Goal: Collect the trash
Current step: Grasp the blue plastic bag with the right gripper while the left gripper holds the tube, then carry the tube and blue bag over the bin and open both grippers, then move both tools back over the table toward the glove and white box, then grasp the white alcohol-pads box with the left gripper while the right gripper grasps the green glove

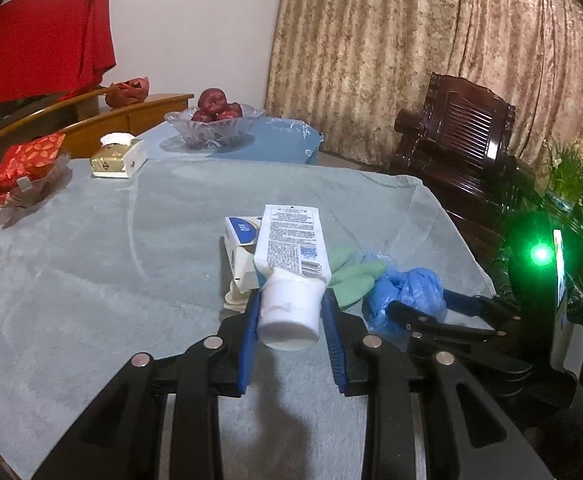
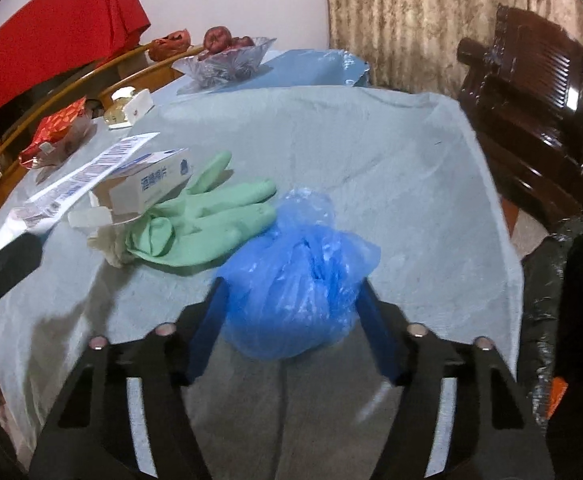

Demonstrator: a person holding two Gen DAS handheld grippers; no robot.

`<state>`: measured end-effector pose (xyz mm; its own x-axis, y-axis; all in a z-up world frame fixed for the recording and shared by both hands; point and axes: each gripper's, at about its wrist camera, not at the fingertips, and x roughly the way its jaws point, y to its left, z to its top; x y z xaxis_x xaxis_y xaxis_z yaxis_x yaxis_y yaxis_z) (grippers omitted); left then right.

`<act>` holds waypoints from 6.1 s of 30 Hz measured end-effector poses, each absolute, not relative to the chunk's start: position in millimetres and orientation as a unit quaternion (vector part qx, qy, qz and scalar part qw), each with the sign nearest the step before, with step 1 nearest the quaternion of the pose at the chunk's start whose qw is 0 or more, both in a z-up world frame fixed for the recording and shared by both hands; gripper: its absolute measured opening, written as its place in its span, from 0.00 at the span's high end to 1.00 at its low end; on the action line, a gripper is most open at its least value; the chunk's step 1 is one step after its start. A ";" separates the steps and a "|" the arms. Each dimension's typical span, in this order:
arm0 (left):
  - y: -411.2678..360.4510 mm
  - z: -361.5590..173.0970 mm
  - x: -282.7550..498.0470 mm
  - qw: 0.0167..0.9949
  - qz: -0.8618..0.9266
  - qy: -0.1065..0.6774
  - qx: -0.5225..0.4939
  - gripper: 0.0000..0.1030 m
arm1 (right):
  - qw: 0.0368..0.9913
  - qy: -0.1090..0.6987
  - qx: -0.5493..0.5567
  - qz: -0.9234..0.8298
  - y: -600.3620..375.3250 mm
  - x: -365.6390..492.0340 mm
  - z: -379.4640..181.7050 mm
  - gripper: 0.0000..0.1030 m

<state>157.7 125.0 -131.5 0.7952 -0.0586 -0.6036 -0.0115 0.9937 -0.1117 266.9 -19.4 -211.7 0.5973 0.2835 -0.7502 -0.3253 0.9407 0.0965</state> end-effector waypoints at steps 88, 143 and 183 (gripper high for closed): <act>-101.6 -81.7 173.8 0.931 -0.213 0.295 -0.002 0.21 | 0.942 0.324 0.060 -0.066 -307.4 140.5 -140.6 0.08; 146.2 -158.2 260.3 0.926 0.048 0.367 -0.075 0.43 | 0.921 0.367 -0.012 0.129 -62.5 274.3 -171.8 0.08; 221.8 -190.9 197.8 0.905 0.096 0.402 -0.100 0.48 | 0.866 0.429 -0.048 0.253 52.7 300.3 -215.8 0.85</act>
<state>197.8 221.8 -190.9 0.6586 0.0927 -0.7468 -0.2532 0.9618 -0.1038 300.3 52.7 -215.8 0.5041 0.3971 -0.7669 -0.4793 0.8674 0.1341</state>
